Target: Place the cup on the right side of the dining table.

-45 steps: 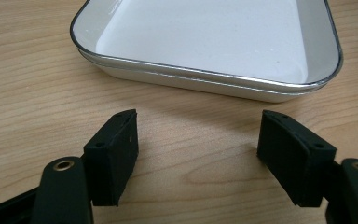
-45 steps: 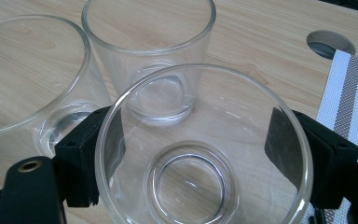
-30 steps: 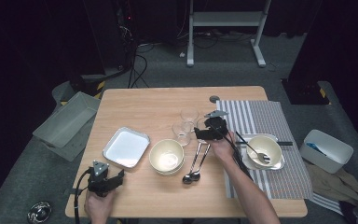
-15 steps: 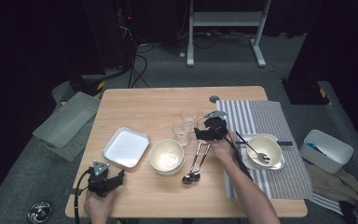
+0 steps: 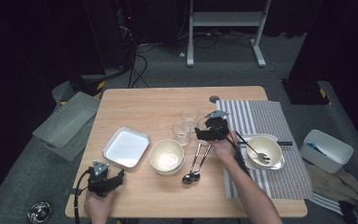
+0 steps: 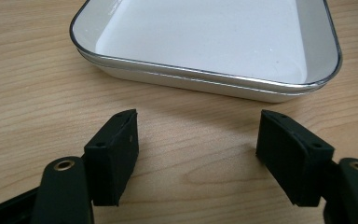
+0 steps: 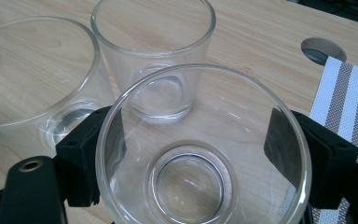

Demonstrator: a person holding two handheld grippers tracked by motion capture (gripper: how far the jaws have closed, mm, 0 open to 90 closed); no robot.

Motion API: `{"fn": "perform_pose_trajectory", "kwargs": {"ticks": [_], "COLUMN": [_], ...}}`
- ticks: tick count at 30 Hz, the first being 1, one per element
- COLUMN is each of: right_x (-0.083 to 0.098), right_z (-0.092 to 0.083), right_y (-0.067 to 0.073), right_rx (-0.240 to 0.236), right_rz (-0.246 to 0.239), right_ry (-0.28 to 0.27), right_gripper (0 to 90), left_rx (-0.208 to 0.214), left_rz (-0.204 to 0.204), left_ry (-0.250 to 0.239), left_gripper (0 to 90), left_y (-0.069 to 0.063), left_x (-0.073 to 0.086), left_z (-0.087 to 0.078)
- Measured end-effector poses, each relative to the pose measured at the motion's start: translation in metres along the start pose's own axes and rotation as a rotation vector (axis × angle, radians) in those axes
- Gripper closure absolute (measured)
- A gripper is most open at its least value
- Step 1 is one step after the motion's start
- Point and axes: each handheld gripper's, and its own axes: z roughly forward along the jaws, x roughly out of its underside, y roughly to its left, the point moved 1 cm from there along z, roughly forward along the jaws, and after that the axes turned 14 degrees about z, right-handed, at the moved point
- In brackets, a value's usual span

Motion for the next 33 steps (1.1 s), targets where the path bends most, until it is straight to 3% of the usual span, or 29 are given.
{"fn": "perform_pose_trajectory", "kwargs": {"ticks": [18, 27, 33], "right_x": [-0.004, -0.003, -0.004], "right_z": [-0.016, -0.017, -0.02], "right_y": [-0.002, -0.002, 0.002], "right_rx": [-0.033, -0.088, -0.089], "right_rz": [0.023, 0.039, 0.041], "right_ry": [-0.015, 0.019, 0.016], "right_gripper": [18.1, 18.1, 18.1], "left_rx": [-0.001, -0.002, -0.002], "left_rz": [-0.004, -0.005, -0.008], "left_ry": [0.002, 0.001, 0.001], "left_gripper": [29.9, 29.9, 29.9], "left_y": [0.0, 0.0, 0.0], "left_x": [0.0, 0.0, 0.0], "left_z": [0.0, 0.0, 0.0]}}
